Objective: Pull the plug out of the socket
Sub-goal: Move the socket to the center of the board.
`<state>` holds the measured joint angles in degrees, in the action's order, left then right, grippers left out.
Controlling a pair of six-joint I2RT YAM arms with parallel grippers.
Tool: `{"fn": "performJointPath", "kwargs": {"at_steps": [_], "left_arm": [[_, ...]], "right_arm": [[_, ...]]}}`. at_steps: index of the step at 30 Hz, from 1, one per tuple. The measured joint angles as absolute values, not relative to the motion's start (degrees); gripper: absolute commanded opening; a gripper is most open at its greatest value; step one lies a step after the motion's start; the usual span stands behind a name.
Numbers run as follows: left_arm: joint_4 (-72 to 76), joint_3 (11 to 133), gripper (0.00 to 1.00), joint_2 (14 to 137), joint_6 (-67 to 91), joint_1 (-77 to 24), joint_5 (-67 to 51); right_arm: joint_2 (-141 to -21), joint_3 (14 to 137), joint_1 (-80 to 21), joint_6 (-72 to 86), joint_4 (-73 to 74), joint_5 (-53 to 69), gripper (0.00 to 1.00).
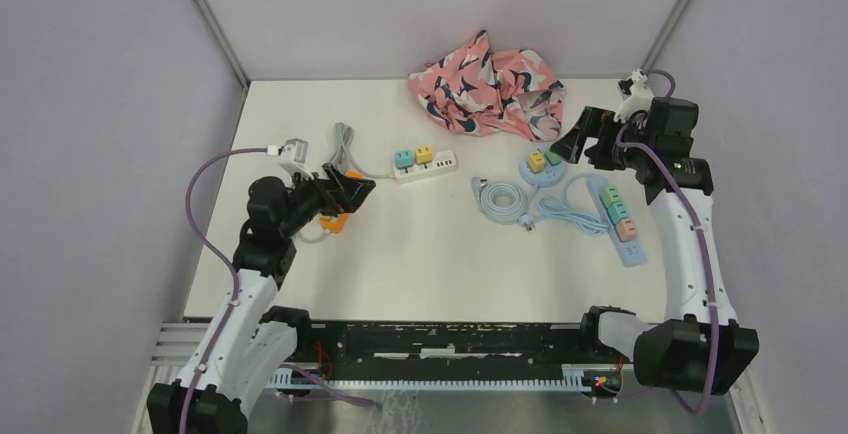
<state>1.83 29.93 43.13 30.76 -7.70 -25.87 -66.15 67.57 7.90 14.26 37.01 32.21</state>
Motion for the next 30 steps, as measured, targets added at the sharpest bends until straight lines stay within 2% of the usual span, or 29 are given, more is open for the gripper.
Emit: {"fn": "performJointPath", "kwargs": {"at_steps": [7, 12, 21, 30], "left_arm": [[-5.17, 34.39, 0.99, 43.42, 25.47, -7.27, -23.88], [-11.81, 40.34, 0.99, 43.83, 18.00, -7.09, -16.99], [-19.46, 44.58, 0.99, 52.64, 10.11, -7.07, -3.27], [-23.75, 46.94, 0.99, 64.58, 6.76, -6.87, -0.03]], "right_arm": [[-66.11, 67.11, 8.34, 15.84, 34.20, 32.69, 1.00], [-66.13, 65.52, 8.36, 14.35, 31.83, 39.51, 1.00], [-69.23, 65.19, -1.04, -5.93, 36.64, 56.69, 1.00], [-70.00, 62.37, -2.85, -20.84, 42.13, 59.05, 1.00]]}}
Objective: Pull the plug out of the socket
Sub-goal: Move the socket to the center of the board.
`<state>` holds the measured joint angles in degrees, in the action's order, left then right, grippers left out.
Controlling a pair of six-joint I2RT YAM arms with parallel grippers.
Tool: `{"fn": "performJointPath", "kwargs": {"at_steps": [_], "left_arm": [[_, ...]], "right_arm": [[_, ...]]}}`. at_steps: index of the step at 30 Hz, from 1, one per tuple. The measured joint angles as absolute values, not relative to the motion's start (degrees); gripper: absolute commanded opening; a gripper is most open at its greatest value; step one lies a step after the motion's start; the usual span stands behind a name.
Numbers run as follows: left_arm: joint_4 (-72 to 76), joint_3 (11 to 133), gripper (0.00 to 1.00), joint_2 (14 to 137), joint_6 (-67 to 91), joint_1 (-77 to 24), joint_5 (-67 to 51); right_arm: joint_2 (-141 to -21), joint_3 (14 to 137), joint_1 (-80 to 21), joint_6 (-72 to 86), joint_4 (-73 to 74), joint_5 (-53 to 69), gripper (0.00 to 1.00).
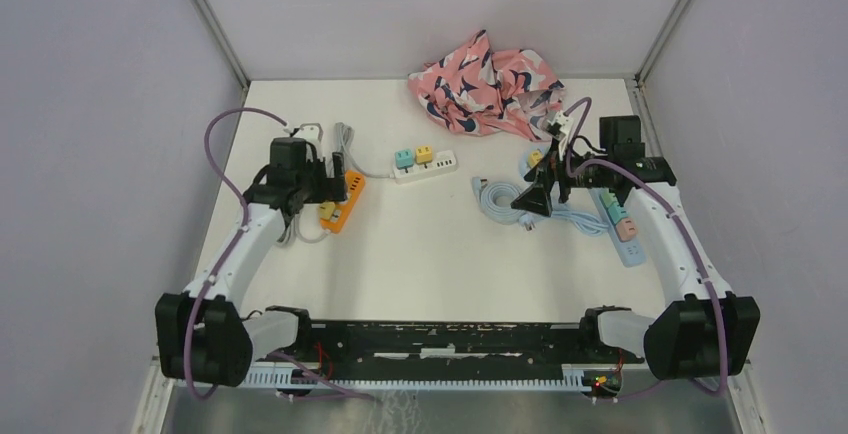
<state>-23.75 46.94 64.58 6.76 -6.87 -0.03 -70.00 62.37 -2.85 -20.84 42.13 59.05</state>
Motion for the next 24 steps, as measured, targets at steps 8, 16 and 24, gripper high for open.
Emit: {"fn": "performJointPath", "kwargs": {"at_steps": [8, 16, 24], "left_arm": [[-27.79, 51.92, 0.97, 78.22, 6.17, -6.87, 1.30], [-28.93, 51.92, 0.70, 80.27, 5.87, -6.90, 1.52], [-29.45, 51.92, 0.32, 81.65, 5.63, -6.87, 0.58]], "right_arm": [[-69.52, 59.53, -2.90, -26.11, 44.80, 58.15, 1.00], [-70.67, 59.53, -3.29, -26.81, 45.41, 57.78, 1.00], [-70.74, 59.53, -3.75, -26.87, 45.56, 57.78, 1.00]]}}
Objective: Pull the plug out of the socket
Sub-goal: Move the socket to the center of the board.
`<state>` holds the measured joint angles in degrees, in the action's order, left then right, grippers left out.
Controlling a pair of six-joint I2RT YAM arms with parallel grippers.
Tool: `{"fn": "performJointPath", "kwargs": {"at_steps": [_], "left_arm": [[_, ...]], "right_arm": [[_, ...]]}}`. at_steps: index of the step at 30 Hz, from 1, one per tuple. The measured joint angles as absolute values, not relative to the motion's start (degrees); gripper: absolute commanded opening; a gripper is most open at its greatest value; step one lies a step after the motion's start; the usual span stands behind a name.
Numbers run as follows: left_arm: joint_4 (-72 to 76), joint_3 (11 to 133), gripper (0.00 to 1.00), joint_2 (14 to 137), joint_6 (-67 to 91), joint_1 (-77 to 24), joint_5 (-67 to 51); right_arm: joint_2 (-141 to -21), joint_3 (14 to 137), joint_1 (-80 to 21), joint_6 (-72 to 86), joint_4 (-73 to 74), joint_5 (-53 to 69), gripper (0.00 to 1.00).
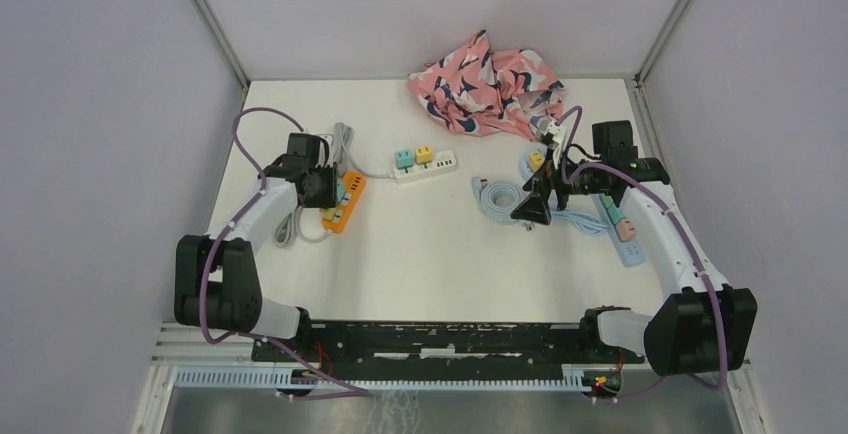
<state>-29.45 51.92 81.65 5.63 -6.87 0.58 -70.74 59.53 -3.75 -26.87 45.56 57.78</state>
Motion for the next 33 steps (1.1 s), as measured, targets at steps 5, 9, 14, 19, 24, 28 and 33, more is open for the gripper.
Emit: {"fn": "performJointPath", "kwargs": {"at_steps": [5, 9, 14, 19, 24, 28, 33], "left_arm": [[-29.21, 51.92, 0.11, 81.73, 4.69, -6.87, -0.78], [-29.21, 51.92, 0.03, 81.73, 4.58, -7.11, -1.52], [-29.28, 51.92, 0.03, 81.58, 4.43, -9.72, -2.07], [-30.24, 51.70, 0.03, 79.59, 4.36, -16.01, -2.81], [-30.04, 51.55, 0.03, 76.90, 5.43, -26.06, -3.38], [-27.94, 51.16, 0.03, 76.66, 7.42, -35.46, -3.68], [-23.29, 49.32, 0.03, 76.66, 8.08, -44.88, -3.57]], "right_arm": [[-70.87, 59.53, -3.77, -26.87, 45.58, 57.80, 1.00], [-70.91, 59.53, -3.77, -26.87, 45.58, 57.82, 1.00], [-70.94, 59.53, -3.95, -27.00, 46.04, 58.08, 1.00], [-70.94, 59.53, -4.14, -27.38, 46.52, 58.50, 1.00], [-70.94, 59.55, -4.14, -27.70, 47.07, 59.13, 1.00], [-70.94, 59.55, -4.25, -28.03, 47.33, 59.51, 1.00], [-70.94, 59.55, -4.38, -28.51, 47.37, 59.53, 1.00]]}}
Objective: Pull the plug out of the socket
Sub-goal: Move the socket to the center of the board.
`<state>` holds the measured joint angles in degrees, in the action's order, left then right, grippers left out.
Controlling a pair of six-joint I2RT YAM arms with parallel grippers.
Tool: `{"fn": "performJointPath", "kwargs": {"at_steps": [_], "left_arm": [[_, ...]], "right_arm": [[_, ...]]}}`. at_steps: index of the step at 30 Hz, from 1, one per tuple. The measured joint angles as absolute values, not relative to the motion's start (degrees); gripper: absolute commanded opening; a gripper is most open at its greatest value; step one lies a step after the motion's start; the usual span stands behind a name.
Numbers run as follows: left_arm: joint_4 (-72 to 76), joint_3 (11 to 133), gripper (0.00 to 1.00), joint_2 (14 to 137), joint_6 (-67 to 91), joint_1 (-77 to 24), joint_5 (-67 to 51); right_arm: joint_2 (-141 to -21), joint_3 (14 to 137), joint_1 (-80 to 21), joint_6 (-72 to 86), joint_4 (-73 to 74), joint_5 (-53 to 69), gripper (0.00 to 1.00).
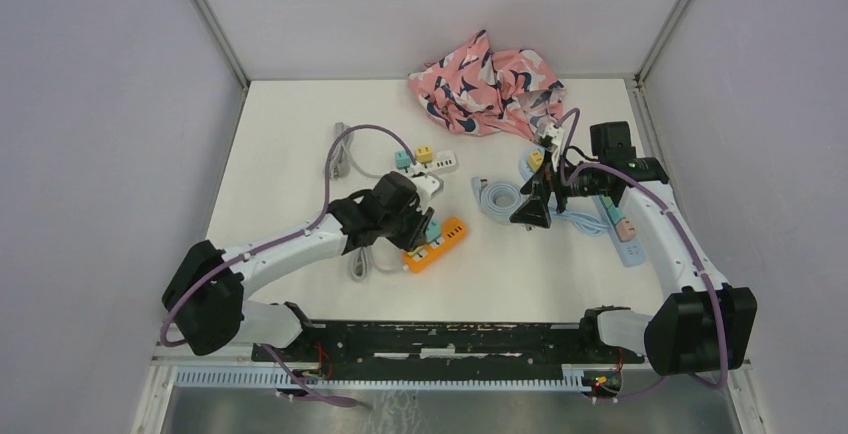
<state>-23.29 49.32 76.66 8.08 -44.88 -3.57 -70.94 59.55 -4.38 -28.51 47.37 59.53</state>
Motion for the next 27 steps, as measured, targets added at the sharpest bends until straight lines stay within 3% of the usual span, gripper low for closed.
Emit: {"fn": "performJointPath", "kwargs": {"at_steps": [12, 14, 22, 27], "left_arm": [[-11.62, 43.59, 0.04, 77.01, 1.56, -58.15, -4.05], [-9.45, 43.59, 0.13, 77.91, 0.27, -59.18, -4.45], [0.14, 43.03, 0.65, 82.15, -2.92, -61.39, -5.04], [8.08, 39.20, 0.90, 80.66, -3.11, -62.78, -4.40]], "right_arm": [[-70.94, 59.55, -4.40, -29.45, 47.53, 59.59, 1.00], [-70.94, 59.55, -4.40, -29.76, 47.55, 59.61, 1.00], [-70.89, 59.55, -4.51, -32.82, 48.62, 60.18, 1.00], [-70.76, 59.53, -4.51, -34.92, 48.66, 60.18, 1.00]]}}
